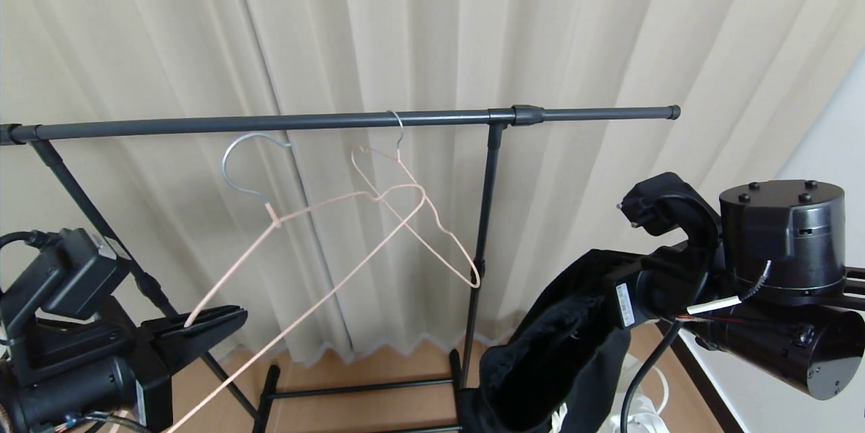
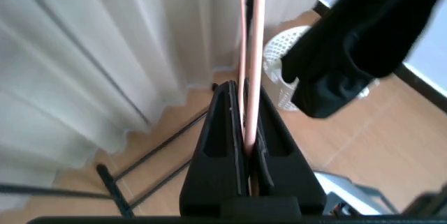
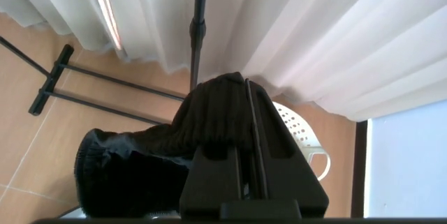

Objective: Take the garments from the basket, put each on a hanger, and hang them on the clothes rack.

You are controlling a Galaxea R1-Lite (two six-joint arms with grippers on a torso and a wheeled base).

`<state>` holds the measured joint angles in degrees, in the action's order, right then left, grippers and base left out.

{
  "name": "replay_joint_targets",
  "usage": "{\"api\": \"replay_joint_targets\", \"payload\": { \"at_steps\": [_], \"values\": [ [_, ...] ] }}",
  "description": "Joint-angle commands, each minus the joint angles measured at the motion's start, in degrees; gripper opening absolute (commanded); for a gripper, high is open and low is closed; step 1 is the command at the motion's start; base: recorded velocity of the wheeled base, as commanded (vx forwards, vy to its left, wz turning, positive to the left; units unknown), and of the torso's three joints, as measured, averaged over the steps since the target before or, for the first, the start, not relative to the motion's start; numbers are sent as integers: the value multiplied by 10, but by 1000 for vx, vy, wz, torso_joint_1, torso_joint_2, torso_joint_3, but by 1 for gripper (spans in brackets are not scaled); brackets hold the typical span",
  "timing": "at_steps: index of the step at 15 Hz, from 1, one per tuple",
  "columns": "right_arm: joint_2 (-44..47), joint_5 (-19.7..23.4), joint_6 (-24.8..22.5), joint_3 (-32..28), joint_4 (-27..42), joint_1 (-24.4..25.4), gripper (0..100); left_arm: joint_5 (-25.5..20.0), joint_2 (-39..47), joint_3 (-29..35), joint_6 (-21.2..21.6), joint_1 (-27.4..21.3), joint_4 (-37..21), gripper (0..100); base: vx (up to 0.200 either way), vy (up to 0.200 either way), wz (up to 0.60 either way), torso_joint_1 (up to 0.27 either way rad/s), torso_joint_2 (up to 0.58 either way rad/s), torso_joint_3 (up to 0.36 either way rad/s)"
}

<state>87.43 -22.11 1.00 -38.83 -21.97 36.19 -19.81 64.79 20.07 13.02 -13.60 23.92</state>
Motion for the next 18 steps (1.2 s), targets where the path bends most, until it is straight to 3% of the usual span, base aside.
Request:
{"api": "replay_joint_targets", "payload": {
  "at_steps": [1, 4, 10, 14, 18],
  "values": [
    [11, -1, -3, -12, 0, -8, 0, -16, -4, -19, 24, -6, 0, 0, 0, 0, 0, 0, 0, 0],
    [33, -28, -3, -32, -1, -19, 0, -23, -1, -28, 63, -56, 0, 0, 0, 0, 0, 0, 0, 0],
    [52, -65, 0, -61, -1, -48, 0, -23, 25, -38, 68, -151, 0, 0, 0, 0, 0, 0, 0, 0],
    [53, -65, 0, -62, -1, -51, 0, -22, 63, -26, 69, -174, 9, 0, 0, 0, 0, 0, 0, 0],
    [53, -65, 0, -63, -1, -51, 0, -19, 119, -14, 66, -178, 58, 0, 0, 0, 0, 0, 0, 0]
  ]
}}
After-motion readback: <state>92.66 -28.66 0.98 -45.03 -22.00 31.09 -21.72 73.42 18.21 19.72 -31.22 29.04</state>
